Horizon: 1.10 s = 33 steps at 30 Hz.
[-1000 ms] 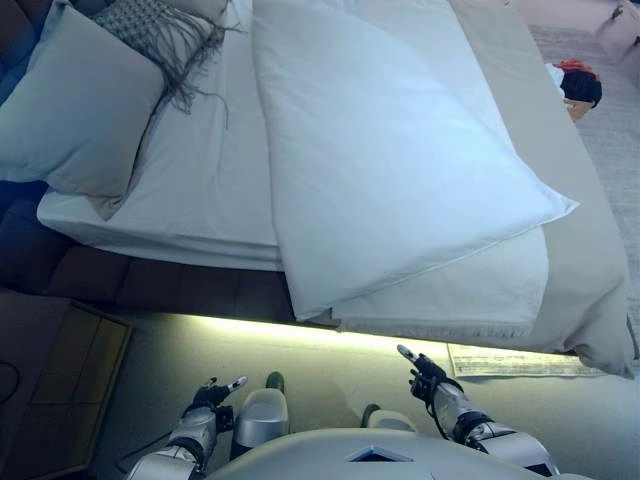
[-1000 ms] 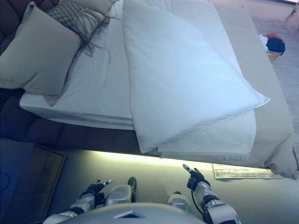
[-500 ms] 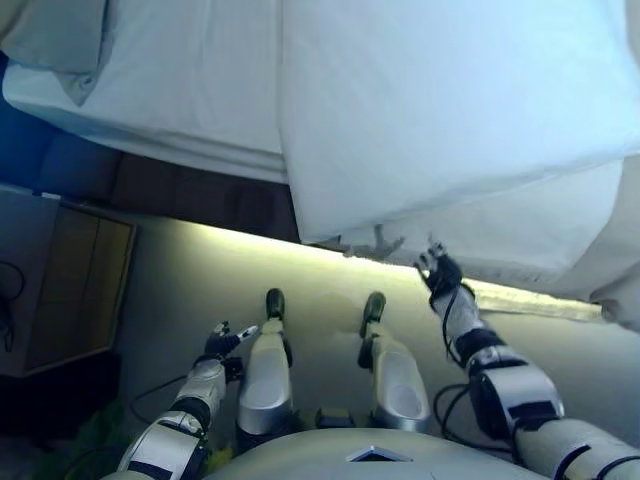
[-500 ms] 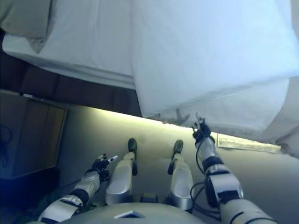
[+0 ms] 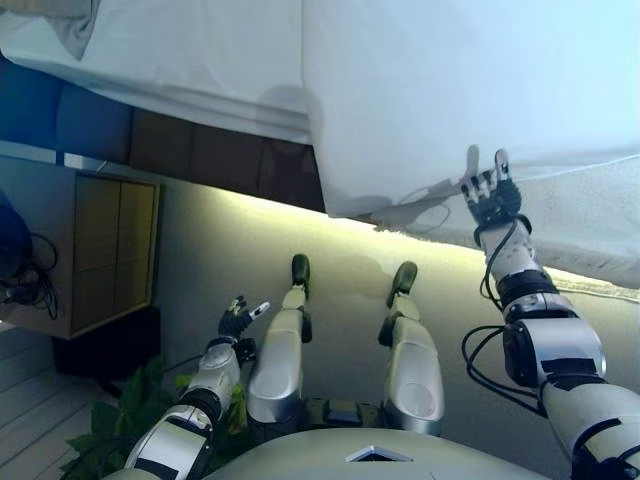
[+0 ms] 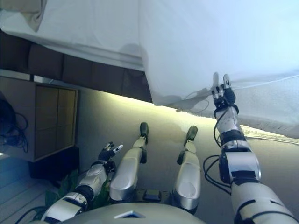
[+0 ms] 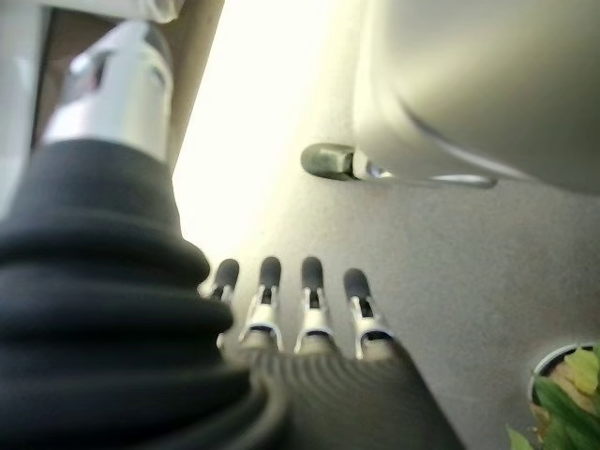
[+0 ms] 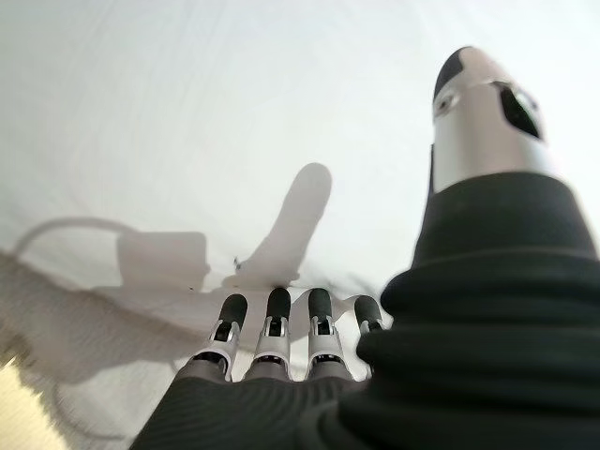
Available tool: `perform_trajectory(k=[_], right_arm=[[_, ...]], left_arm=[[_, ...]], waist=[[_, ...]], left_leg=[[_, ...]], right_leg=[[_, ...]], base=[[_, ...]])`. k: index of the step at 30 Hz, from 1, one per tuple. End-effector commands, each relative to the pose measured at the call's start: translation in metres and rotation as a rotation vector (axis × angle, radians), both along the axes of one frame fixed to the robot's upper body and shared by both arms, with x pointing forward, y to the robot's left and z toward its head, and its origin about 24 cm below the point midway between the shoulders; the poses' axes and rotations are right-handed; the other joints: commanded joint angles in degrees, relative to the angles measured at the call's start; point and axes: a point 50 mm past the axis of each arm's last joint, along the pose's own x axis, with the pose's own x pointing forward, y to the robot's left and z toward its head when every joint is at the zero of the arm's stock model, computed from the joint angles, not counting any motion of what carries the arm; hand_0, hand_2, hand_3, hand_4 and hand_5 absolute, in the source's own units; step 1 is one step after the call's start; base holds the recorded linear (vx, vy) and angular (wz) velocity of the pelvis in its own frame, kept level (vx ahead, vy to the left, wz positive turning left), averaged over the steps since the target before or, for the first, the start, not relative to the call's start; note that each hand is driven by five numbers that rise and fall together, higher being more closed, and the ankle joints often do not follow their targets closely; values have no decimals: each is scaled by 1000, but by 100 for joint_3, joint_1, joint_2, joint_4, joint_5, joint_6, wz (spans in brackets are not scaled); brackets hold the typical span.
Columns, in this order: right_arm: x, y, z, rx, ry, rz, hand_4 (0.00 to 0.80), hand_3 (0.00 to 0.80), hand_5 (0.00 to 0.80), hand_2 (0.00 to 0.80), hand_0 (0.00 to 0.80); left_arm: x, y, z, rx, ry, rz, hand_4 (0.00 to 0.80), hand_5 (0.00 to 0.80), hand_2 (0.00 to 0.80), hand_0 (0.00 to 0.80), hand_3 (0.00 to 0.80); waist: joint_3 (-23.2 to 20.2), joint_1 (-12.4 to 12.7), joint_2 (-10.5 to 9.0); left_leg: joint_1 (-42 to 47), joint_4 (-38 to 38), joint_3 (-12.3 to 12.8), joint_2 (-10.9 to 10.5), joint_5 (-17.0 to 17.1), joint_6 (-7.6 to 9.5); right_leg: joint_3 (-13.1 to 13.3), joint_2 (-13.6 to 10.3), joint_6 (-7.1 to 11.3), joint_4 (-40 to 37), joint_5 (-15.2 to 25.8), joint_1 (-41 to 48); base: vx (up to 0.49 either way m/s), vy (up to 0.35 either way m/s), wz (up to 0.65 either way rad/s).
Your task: Make the bed neatly
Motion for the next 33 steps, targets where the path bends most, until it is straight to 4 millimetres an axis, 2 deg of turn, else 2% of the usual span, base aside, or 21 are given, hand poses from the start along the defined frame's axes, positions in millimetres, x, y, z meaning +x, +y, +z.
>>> perform_trajectory(k=[1, 6, 9, 11, 15, 20, 23, 33], right_arm=[[13, -20, 60, -98, -150, -19, 0, 0, 0, 0, 0], [17, -30, 83, -200, -89, -49, 0, 0, 0, 0, 0], [17, -34, 87, -228, -36, -59, 0, 0, 0, 0, 0], [17, -35, 83, -241, 8, -57, 0, 0, 0, 0, 0], [12, -34, 60, -236, 93, -32, 0, 0, 0, 0, 0], [-3, -44, 28, -202, 184, -53, 0, 0, 0, 0, 0], [-10, -49, 16, -189, 209, -63, 0, 0, 0, 0, 0], [-7, -50, 24, -189, 174, -63, 0, 0, 0, 0, 0]], left_arm=[[-5, -13, -1, -63, -32, 14, 0, 0, 0, 0, 0], [-3, -17, 4, -93, -73, 29, 0, 0, 0, 0, 0], [-2, -17, 5, -99, -83, 37, 0, 0, 0, 0, 0], [-3, -16, 5, -101, -89, 38, 0, 0, 0, 0, 0], [-2, -16, 7, -98, -110, 33, 0, 0, 0, 0, 0], [2, -18, 9, -103, -119, 27, 0, 0, 0, 0, 0], [4, -20, 10, -105, -122, 23, 0, 0, 0, 0, 0], [8, -20, 14, -99, -142, 52, 0, 0, 0, 0, 0]], waist=[[173, 46, 121], [174, 110, 179], [174, 130, 186], [174, 142, 175], [174, 135, 131], [174, 71, 138], [174, 21, 146], [174, -13, 153]], left_leg=[[-300, 219, -157, -75, -94, 193], [-687, 185, -160, -59, 14, 188], [-799, 133, -159, -50, 53, 183], [-847, 97, -178, -46, 68, 176], [-813, 80, -165, -42, 51, 179], [-675, 165, -106, -39, -11, 180], [-598, 204, -70, -29, -43, 171], [-732, 134, -51, -23, -8, 170]], right_leg=[[22, -116, 85, 773, 1, -667], [11, -91, 92, 803, 34, -1022], [18, -60, 93, 750, 79, -1125], [21, -41, 95, 688, 116, -1162], [12, -19, 85, 622, 129, -1120], [7, -79, 100, 596, 126, -954], [17, -100, 119, 564, 152, -884], [78, -24, 110, 474, 236, -1045]], base=[[-39, 58, 1], [-31, 17, 1], [-40, -12, -1], [-36, -19, -1], [0, 0, 0], [0, 3, -1], [23, 10, 0], [3, -20, -8]])
